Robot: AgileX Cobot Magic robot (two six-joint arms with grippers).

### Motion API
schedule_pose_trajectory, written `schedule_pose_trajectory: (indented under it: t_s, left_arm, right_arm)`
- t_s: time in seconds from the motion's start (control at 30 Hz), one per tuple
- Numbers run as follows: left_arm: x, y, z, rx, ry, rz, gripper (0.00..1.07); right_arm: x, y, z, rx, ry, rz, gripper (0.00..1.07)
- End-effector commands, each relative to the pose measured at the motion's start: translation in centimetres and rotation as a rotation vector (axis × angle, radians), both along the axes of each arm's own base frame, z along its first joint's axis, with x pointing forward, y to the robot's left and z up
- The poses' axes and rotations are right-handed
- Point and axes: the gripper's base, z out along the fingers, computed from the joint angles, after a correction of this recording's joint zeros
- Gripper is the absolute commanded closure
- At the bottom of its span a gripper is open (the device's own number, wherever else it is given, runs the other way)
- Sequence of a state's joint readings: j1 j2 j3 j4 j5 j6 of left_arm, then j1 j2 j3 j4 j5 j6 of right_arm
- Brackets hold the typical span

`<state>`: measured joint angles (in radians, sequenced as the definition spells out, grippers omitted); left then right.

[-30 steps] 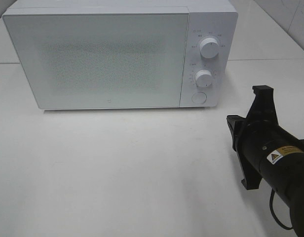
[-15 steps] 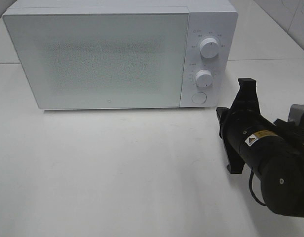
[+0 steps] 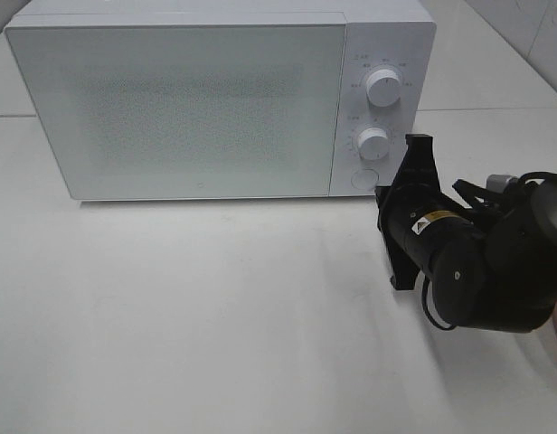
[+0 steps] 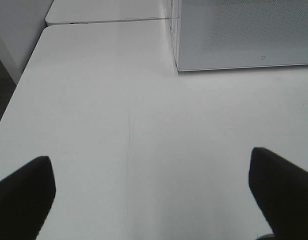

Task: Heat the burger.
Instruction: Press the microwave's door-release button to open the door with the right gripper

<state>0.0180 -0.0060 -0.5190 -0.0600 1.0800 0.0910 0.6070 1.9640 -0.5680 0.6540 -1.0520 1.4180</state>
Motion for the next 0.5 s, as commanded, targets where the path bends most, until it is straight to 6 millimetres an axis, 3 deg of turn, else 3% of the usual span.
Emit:
schedule_pose_trajectory:
  t_s: [0.03,0.5]
  left_arm:
    - [-0.2,0.0,0.0,-0.004,-0.028,-0.009,0.09]
    - [-0.2,0.0,0.0,-0.004,-0.028,-0.009,0.09]
  right_arm:
    - [1.6,0.1,-0.4,0.006,0.010,0.008,1.07]
    - [5.4,0.3,-2.0,0.017,0.041,0.001,1.07]
